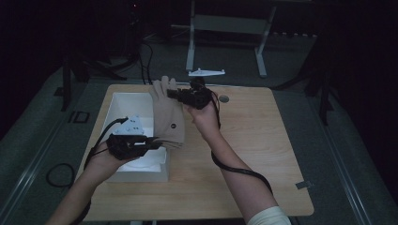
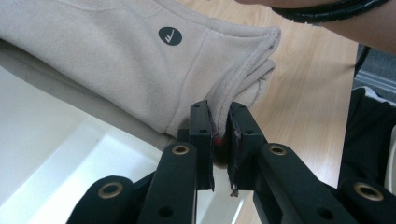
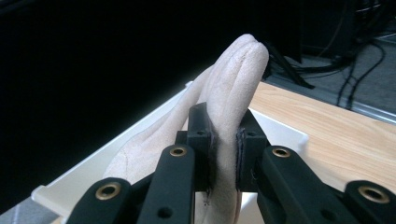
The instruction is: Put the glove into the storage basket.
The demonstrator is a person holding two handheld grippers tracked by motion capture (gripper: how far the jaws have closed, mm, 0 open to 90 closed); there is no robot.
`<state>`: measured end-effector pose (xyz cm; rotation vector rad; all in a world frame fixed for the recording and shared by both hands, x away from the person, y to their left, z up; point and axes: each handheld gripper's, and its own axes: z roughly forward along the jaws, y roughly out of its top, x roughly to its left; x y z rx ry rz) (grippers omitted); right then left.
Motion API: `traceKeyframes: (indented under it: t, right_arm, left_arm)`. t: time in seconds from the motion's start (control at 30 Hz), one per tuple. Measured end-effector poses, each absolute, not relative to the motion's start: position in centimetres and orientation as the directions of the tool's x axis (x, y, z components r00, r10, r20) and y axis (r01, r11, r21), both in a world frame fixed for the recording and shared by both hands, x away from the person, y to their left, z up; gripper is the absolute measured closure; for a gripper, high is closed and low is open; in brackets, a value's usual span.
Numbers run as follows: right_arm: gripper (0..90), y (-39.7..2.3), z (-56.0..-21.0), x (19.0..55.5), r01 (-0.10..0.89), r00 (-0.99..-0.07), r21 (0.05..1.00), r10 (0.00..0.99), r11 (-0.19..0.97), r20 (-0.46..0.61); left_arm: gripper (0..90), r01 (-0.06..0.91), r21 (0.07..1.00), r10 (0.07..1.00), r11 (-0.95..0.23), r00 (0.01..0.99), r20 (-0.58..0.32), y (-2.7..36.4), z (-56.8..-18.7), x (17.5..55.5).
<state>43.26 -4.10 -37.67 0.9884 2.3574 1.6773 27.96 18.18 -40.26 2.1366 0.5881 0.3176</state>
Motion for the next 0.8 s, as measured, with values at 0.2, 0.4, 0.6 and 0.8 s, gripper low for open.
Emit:
traceKeyframes:
  t: [0.2,0.4,0.6,0.8]
  right_arm:
    - [79.9,-1.9,-38.0,43.2,0.452,-0.8,0.868,0.523,0.204,0.293]
    - [79.9,0.6,-38.7,43.2,0.461,-0.81,0.859,0.502,0.225,0.303]
    - [80.0,2.4,-39.5,43.3,0.467,-0.814,0.85,0.494,0.244,0.306]
    - [79.9,3.4,-40.7,43.7,0.484,-0.809,0.835,0.497,0.261,0.313]
  left_arm:
    - [82.4,0.321,0.807,0.547,-0.496,0.837,0.003,20.2,-41.0,27.5]
    - [82.4,0.359,0.802,0.581,-0.477,0.814,-0.018,22.4,-42.0,26.9]
    - [82.4,0.389,0.8,0.615,-0.457,0.788,-0.032,24.1,-42.8,26.7]
    - [82.4,0.41,0.796,0.632,-0.446,0.774,-0.045,24.4,-44.1,26.6]
